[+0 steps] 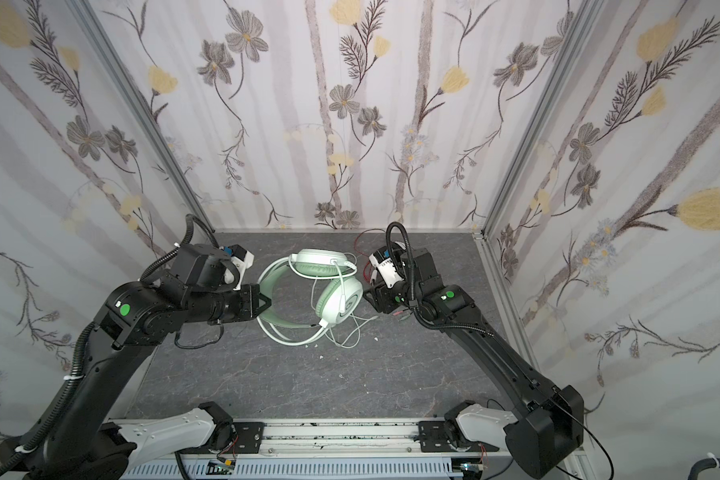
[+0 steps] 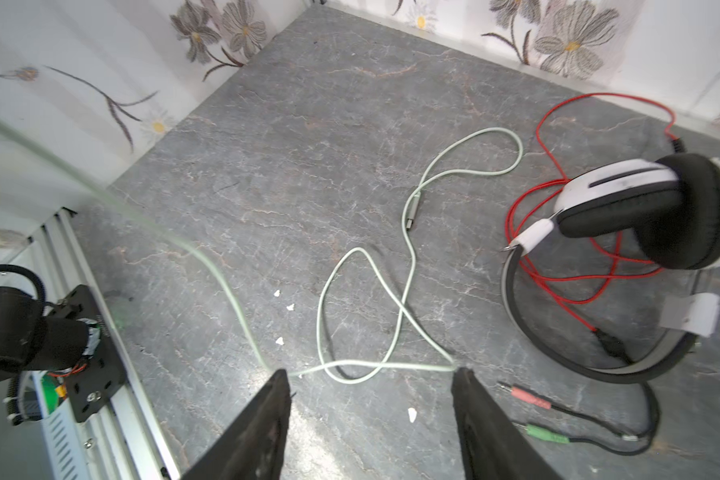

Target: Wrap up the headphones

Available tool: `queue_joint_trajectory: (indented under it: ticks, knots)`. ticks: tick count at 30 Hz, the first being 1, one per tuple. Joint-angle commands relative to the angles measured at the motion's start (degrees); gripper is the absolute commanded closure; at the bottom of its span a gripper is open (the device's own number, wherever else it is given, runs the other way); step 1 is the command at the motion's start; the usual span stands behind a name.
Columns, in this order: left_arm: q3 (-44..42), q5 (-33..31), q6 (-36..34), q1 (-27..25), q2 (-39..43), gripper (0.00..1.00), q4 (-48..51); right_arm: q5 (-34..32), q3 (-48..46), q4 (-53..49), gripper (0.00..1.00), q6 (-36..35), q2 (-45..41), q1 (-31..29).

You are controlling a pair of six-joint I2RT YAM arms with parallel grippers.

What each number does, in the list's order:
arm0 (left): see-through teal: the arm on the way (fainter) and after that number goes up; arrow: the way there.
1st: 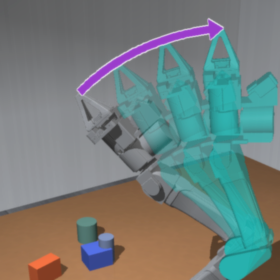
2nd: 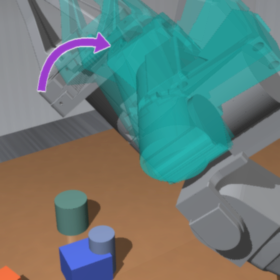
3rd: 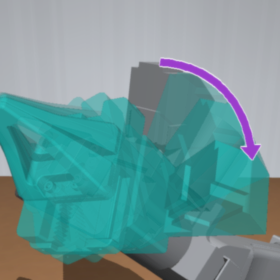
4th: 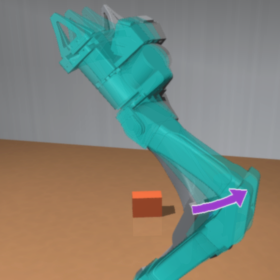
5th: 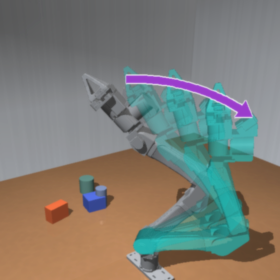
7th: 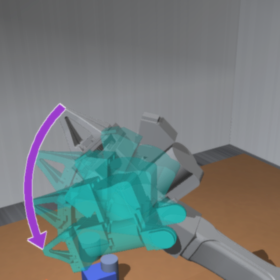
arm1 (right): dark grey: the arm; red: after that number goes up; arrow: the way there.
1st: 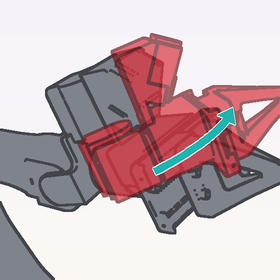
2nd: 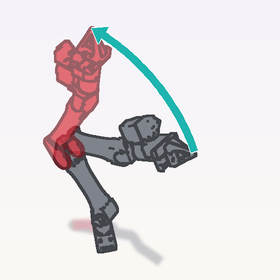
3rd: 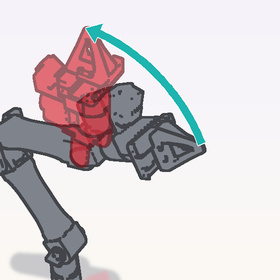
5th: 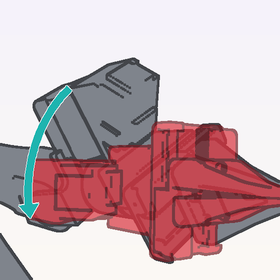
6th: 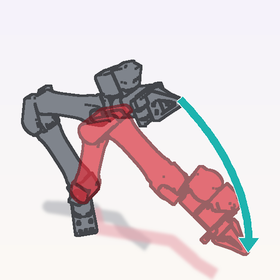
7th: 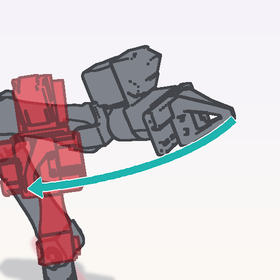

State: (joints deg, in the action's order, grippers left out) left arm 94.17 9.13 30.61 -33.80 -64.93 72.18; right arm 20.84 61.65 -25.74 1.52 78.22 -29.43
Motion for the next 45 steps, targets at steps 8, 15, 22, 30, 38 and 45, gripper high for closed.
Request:
queue_joint_trajectory:
  ticks: [8, 15, 22, 30, 38, 45]
  knots:
    - [12.97, 5.25, 2.0, 3.28, -6.13, 1.0, 3.58, 10.58, -10.74, 19.88, 0.43, 8.79, 1.32, -1.85]
    - [17.75, 6.31, 1.84, 3.83, -8.29, 1.0, 5.06, 12.79, -6.12, 25.25, 0.42, 9.27, 12.01, -6.52]
    - [19.54, 7.68, 1.89, 4.42, -9.34, 1.0, 5.82, 16.84, -5.74, 36.74, 0.5, 15.8, 19.66, -8.04]
    - [21.14, 8.36, 2.16, 4.98, -9.85, 1.0, 6.02, 18.79, -6.4, 39.42, 0.58, 17.46, 22.97, -10.04]
    - [21.35, 7.58, 1.97, 5.81, -9.88, 1.0, 6.47, 17.54, -8.15, 40.22, 0.85, 17.42, 22.48, -10.9]
    - [13.62, 3.35, 1.5, 11.78, -7.76, 1.0, 3.24, 7.45, -9.38, 26.65, 1.0, 13.67, 16.48, -12.95]
